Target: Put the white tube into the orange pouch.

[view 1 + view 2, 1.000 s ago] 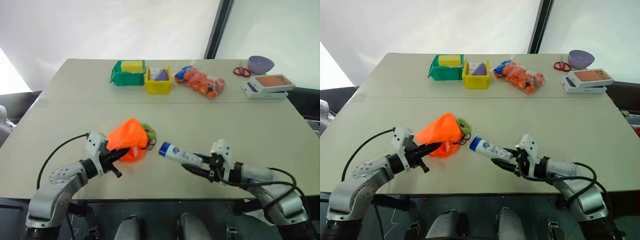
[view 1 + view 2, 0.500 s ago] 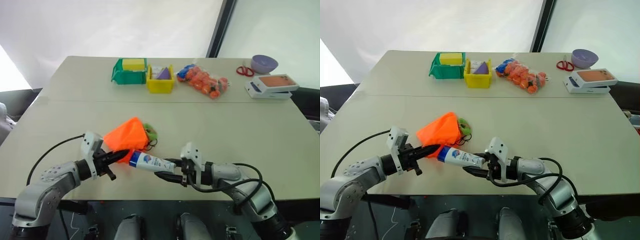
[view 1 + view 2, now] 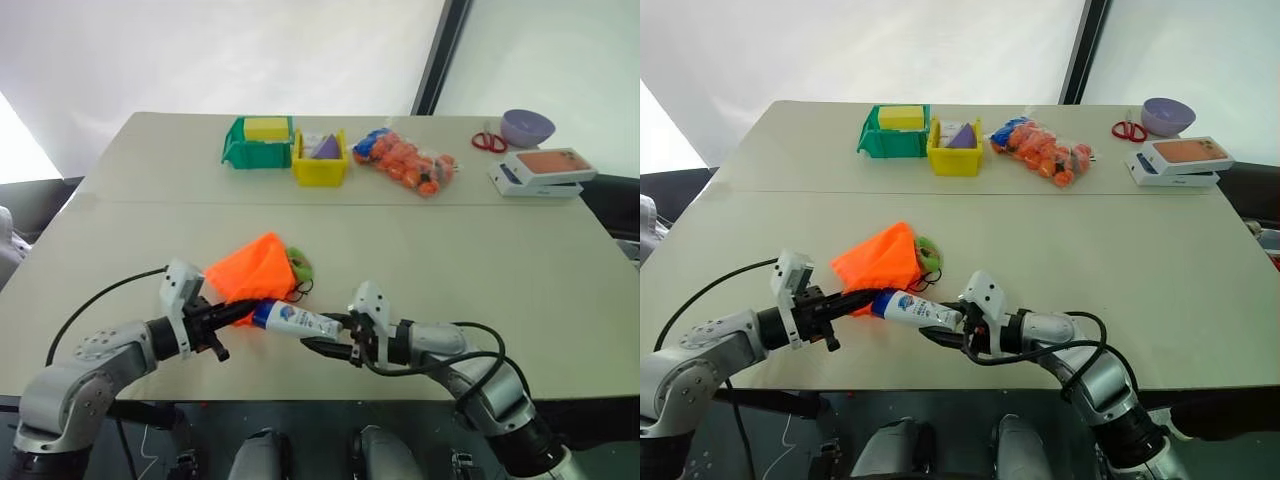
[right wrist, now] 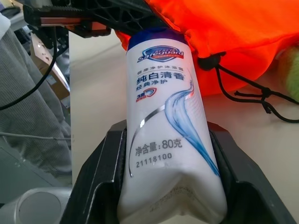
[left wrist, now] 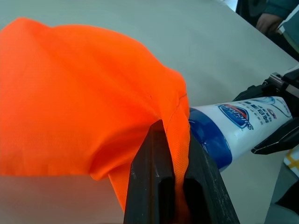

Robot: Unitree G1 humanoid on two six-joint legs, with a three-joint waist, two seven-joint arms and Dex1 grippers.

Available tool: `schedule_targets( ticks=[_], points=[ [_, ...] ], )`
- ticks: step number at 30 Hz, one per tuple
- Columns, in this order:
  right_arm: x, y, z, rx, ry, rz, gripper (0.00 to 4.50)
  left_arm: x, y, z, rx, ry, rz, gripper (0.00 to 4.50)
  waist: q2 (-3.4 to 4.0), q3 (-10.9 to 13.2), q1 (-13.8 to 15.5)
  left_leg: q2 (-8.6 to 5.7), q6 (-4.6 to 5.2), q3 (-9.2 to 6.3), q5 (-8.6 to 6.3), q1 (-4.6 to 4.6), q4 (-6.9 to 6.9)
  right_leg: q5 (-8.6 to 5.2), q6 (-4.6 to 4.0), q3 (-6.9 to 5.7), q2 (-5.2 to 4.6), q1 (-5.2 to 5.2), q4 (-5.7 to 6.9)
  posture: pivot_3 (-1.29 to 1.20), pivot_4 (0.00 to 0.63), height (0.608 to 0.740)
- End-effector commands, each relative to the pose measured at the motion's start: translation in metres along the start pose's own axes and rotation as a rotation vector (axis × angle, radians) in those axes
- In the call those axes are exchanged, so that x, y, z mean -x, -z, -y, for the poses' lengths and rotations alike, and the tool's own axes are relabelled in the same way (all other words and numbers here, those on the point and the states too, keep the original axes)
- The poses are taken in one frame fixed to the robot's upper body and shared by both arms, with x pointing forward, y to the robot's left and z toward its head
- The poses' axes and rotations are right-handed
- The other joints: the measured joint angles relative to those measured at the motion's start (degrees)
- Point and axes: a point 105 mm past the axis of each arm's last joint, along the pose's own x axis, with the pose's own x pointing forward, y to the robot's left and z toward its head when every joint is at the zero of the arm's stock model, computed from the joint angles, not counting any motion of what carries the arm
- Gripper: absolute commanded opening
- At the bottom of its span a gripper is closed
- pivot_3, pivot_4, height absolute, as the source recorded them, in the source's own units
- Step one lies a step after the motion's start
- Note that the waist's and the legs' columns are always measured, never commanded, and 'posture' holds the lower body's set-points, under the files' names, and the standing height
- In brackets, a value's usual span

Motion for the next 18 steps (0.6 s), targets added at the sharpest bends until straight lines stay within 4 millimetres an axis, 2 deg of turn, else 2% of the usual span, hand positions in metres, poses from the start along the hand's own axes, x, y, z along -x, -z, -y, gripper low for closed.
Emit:
schedule_targets(
  ticks=[1, 18],
  points=[
    [-0.005, -0.013, 0.0, 0.053, -0.003, 0.039, 1.55, -0.002, -0.011, 0.016, -0.043, 0.064, 0.027, 0.0, 0.01, 0.0, -0.01, 0.0, 0.0, 0.0, 0.0, 0.0, 0.0, 0.0, 0.0, 0.0, 0.0, 0.0, 0.0, 0.0, 0.15, 0.74],
    [-0.022, -0.028, 0.006, 0.106, 0.083, 0.107, 1.55, -0.012, -0.011, 0.039, -0.098, 0.16, -0.021, 0.0, 0.02, 0.01, -0.1, -0.03, -0.02, 0.0, 0.0, -0.01, -0.01, 0.01, -0.01, 0.0, -0.03, 0.0, -0.01, 0.0, 0.15, 0.74]
  ],
)
